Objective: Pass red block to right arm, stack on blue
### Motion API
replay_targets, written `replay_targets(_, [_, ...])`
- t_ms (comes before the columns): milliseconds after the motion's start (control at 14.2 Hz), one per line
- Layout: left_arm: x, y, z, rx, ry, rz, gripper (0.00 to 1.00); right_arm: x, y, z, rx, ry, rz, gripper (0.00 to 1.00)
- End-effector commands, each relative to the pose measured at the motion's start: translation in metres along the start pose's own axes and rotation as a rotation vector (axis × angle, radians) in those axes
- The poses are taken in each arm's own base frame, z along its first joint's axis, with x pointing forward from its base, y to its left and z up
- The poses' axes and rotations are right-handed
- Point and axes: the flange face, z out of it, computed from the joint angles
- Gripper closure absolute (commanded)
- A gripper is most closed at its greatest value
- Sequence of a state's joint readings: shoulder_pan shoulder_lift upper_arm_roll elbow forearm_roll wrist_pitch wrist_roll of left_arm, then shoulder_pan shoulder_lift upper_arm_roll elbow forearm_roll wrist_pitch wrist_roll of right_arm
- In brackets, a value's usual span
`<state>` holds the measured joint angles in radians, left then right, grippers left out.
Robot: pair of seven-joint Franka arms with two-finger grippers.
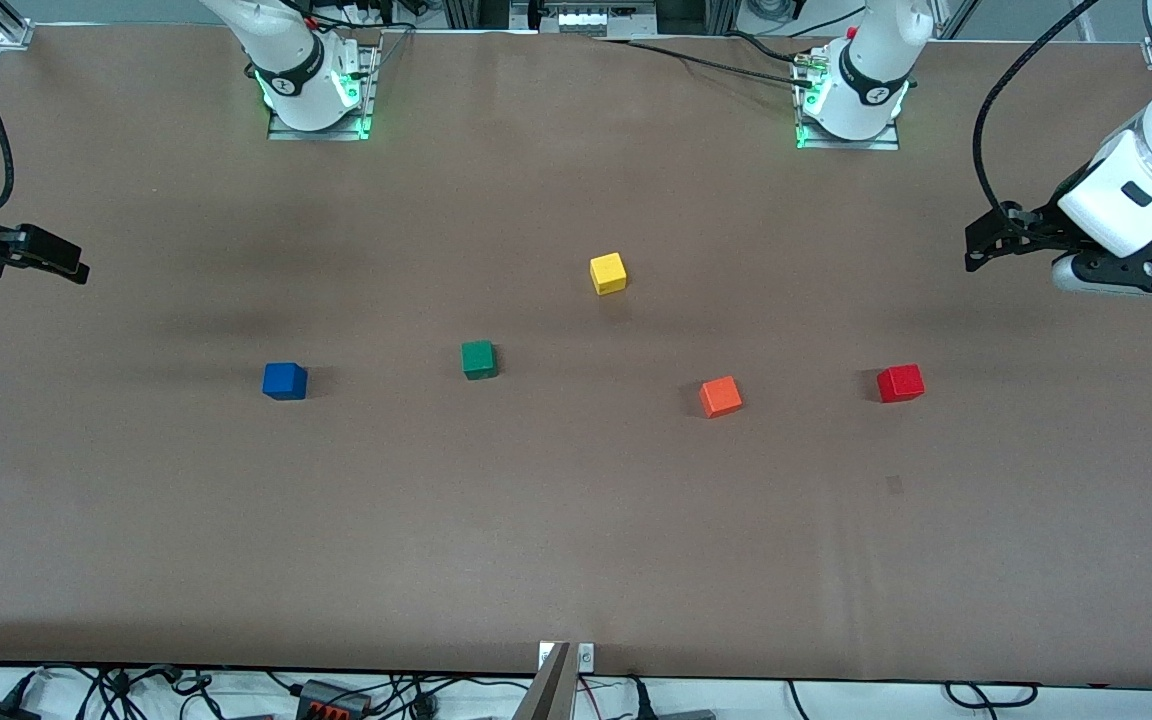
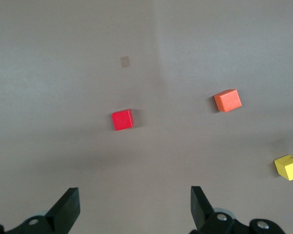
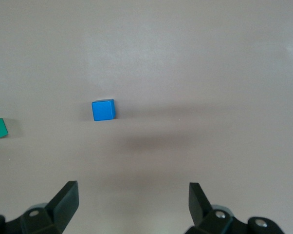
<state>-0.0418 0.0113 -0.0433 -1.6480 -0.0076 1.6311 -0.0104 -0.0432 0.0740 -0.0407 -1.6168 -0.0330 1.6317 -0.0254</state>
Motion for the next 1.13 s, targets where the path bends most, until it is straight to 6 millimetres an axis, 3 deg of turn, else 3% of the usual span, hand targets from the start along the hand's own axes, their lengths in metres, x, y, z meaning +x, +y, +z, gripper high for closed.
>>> replay_targets(0, [0.0044,0.0016,-0.0058,0.013,0.007,0.024,0.00,-0.0028,-0.0009,0.0003,0.012,0.004,-0.013,0.00])
replay_targets(846, [0.0049,0.0005,-0.0064,0.015,0.008,0.023,0.00,-0.0005,-0.0002,0.0001,0.013,0.017,-0.012,0.00])
replay_targets(1058, [0.0048,0.0038,-0.0069,0.008,0.008,0.013,0.00,0.0052,-0.0035,0.0077,0.017,0.028,-0.016,0.00])
